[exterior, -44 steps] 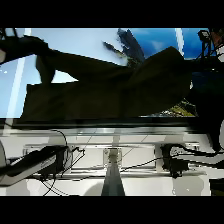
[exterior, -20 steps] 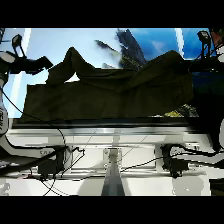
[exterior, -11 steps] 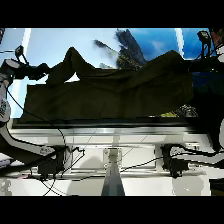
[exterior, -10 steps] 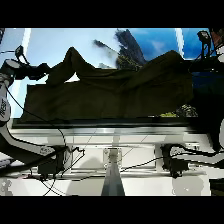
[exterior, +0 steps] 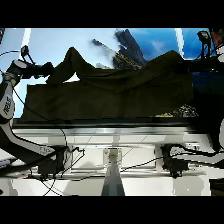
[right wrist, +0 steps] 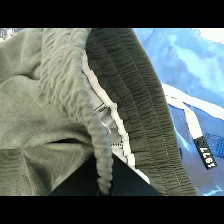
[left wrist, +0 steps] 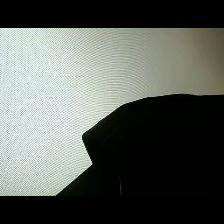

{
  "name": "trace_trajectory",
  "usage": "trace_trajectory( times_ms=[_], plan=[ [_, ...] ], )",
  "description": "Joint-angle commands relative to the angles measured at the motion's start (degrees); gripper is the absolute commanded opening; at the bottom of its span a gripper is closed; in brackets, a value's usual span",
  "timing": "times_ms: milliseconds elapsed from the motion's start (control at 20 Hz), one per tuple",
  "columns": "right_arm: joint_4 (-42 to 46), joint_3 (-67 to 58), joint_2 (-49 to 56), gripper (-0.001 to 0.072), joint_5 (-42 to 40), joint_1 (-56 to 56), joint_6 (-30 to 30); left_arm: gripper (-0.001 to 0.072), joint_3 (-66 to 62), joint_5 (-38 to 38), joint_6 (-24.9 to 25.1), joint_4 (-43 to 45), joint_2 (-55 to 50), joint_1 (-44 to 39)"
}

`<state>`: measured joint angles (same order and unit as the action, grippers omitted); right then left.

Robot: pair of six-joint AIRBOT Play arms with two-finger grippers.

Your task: Fold the clothes and pants, and hang the long-sleeved shirts on hangers.

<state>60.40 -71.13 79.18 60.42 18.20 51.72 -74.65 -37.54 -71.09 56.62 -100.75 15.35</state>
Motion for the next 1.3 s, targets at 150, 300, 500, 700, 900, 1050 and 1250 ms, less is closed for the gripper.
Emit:
trace_trajectory(
  times_ms=[150,300,500,700,900,1050,1250],
  plan=[
    [2.4,0.0,0.0,0.0027,-3.1,0.0,0.1,0.0020,-1.5,2.4,0.0,-0.1,8.1,2.0],
    [2.7,0.0,0.0,0.0027,-6.3,0.0,0.2,0.0020,-4.9,3.3,0.0,-0.1,17.1,4.5],
    [2.6,0.0,0.0,0.0027,-7.9,0.0,0.4,0.0020,-5.9,7.3,0.0,-0.1,29.5,5.9],
    [3.0,0.0,0.0,0.0027,-10.5,0.0,0.3,0.0020,-5.9,7.4,0.0,6.4,38.8,6.9],
    [3.0,0.0,0.0,0.0027,-14.0,0.0,0.3,0.0020,-5.9,6.4,0.0,8.5,44.6,9.3],
    [3.1,0.0,0.0,0.0026,-15.2,0.0,0.3,0.0019,-5.9,2.6,-0.1,12.2,47.6,10.9],
    [2.6,0.0,0.1,0.0026,-19.2,0.0,0.3,0.0018,-5.8,-13.5,-9.3,20.9,46.3,15.1]
  ],
)
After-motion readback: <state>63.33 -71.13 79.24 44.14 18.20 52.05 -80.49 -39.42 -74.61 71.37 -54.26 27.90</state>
